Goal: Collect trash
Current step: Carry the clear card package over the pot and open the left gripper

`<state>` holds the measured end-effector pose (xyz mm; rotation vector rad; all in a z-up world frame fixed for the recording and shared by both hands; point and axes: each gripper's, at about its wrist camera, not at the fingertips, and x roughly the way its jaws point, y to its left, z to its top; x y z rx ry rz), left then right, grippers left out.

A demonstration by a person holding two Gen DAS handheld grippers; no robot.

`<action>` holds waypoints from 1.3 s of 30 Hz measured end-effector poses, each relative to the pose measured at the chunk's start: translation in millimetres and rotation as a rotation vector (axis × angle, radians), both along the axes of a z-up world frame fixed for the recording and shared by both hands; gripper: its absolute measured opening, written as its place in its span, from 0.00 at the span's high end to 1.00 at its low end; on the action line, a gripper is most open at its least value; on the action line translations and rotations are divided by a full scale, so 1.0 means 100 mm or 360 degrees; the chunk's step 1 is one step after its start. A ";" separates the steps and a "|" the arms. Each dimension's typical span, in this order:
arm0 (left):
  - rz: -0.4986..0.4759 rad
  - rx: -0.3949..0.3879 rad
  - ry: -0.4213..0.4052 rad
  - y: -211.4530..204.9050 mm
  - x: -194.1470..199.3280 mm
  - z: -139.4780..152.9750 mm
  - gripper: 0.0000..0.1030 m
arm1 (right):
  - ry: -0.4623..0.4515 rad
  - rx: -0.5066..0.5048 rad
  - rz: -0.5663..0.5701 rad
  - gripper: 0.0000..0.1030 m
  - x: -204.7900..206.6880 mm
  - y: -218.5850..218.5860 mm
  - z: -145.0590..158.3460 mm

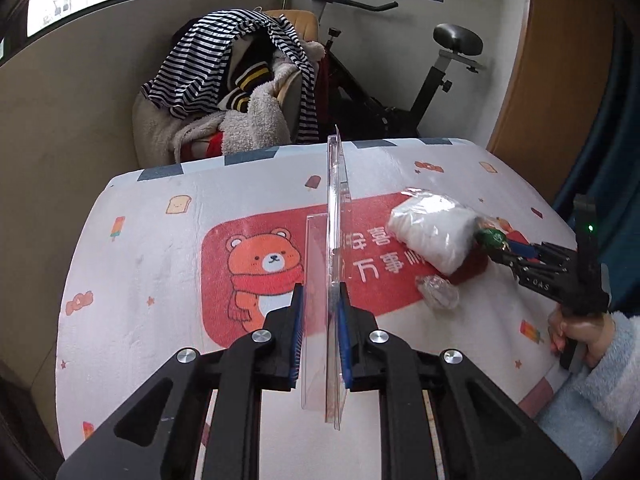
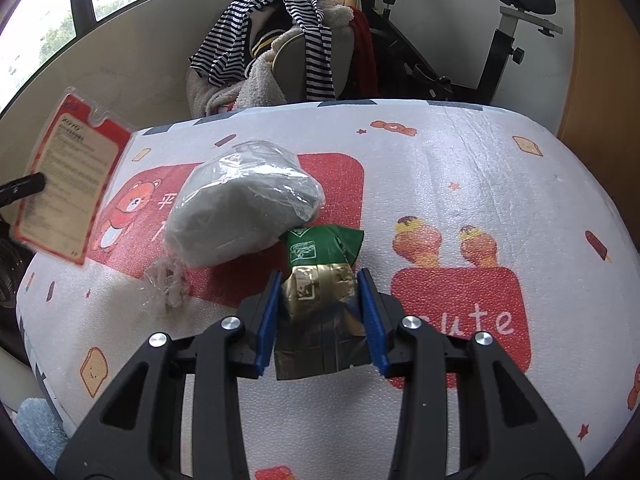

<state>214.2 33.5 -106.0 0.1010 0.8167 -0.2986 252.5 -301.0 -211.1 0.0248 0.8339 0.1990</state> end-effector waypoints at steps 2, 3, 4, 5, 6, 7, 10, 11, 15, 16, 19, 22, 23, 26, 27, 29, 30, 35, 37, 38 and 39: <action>-0.0033 -0.0012 0.0005 -0.01 -0.16 0.03 0.85 | 0.0031 -0.0059 -0.0021 0.61 -0.05 0.03 0.05; -0.0052 -0.0014 0.0001 -0.02 -0.23 0.05 0.85 | 0.0026 -0.0082 -0.0009 0.62 -0.11 0.05 0.09; -0.0069 -0.0017 -0.0005 -0.03 -0.32 0.06 0.85 | 0.0018 -0.0083 0.0003 0.62 -0.14 0.07 0.14; -0.0087 -0.0021 -0.0015 -0.05 -0.41 0.08 0.85 | 0.0009 -0.0083 0.0019 0.62 -0.19 0.08 0.18; -0.0096 -0.0018 -0.0029 -0.07 -0.49 0.09 0.85 | 0.0000 -0.0082 0.0038 0.62 -0.25 0.09 0.21; -0.0111 -0.0014 -0.0046 -0.11 -0.60 0.10 0.85 | -0.0021 -0.0082 0.0071 0.62 -0.36 0.11 0.28; -0.0170 -0.0034 -0.0059 -0.21 -0.87 0.11 0.85 | -0.0049 -0.0062 0.0110 0.62 -0.52 0.12 0.36; -0.0190 -0.0046 -0.0062 -0.24 -0.97 0.12 0.85 | -0.0073 -0.0036 0.0135 0.62 -0.66 0.12 0.43; -0.0268 -0.0072 -0.0070 -0.38 -1.32 0.10 0.85 | -0.0104 0.0080 0.0217 0.62 -1.09 0.12 0.55; -0.0280 -0.0076 -0.0079 -0.40 -1.42 0.10 0.85 | -0.0101 0.0118 0.0258 0.62 -1.21 0.11 0.56; -0.0302 -0.0106 -0.0081 -0.44 -1.71 0.06 0.85 | -0.0098 0.0236 0.0354 0.62 -1.46 0.10 0.59; -0.0327 -0.0117 -0.0078 -0.44 -1.97 -0.01 0.85 | -0.0094 0.0265 0.0389 0.62 -1.61 0.08 0.60; -0.0330 -0.0111 -0.0071 -0.44 -2.05 -0.05 0.85 | -0.0094 0.0277 0.0417 0.62 -1.72 0.09 0.58; -0.0335 -0.0125 -0.0036 -0.43 -2.23 -0.17 0.85 | -0.0093 0.0262 0.0466 0.62 -1.87 0.20 0.54; -0.0334 -0.0127 -0.0027 -0.43 -2.27 -0.20 0.85 | -0.0094 0.0264 0.0472 0.62 -1.90 0.19 0.53; -0.0335 -0.0132 -0.0012 -0.41 -2.36 -0.29 0.85 | -0.0087 0.0288 0.0490 0.62 -1.98 0.21 0.47; -0.0334 -0.0138 -0.0004 -0.40 -2.39 -0.32 0.85 | -0.0084 0.0291 0.0489 0.62 -2.00 0.21 0.45; -0.0324 -0.0129 0.0087 -0.42 -2.45 -0.55 0.85 | -0.0046 0.0311 0.0466 0.62 -2.09 0.31 0.37; -0.0329 -0.0123 0.0121 -0.43 -2.43 -0.62 0.85 | -0.0047 0.0312 0.0459 0.62 -2.16 0.35 0.36; -0.0332 -0.0124 0.0140 -0.44 -2.41 -0.67 0.85 | -0.0047 0.0312 0.0458 0.62 -2.16 0.36 0.35; -0.0334 -0.0126 0.0154 -0.44 -2.40 -0.69 0.85 | -0.0041 0.0308 0.0456 0.62 -2.16 0.38 0.33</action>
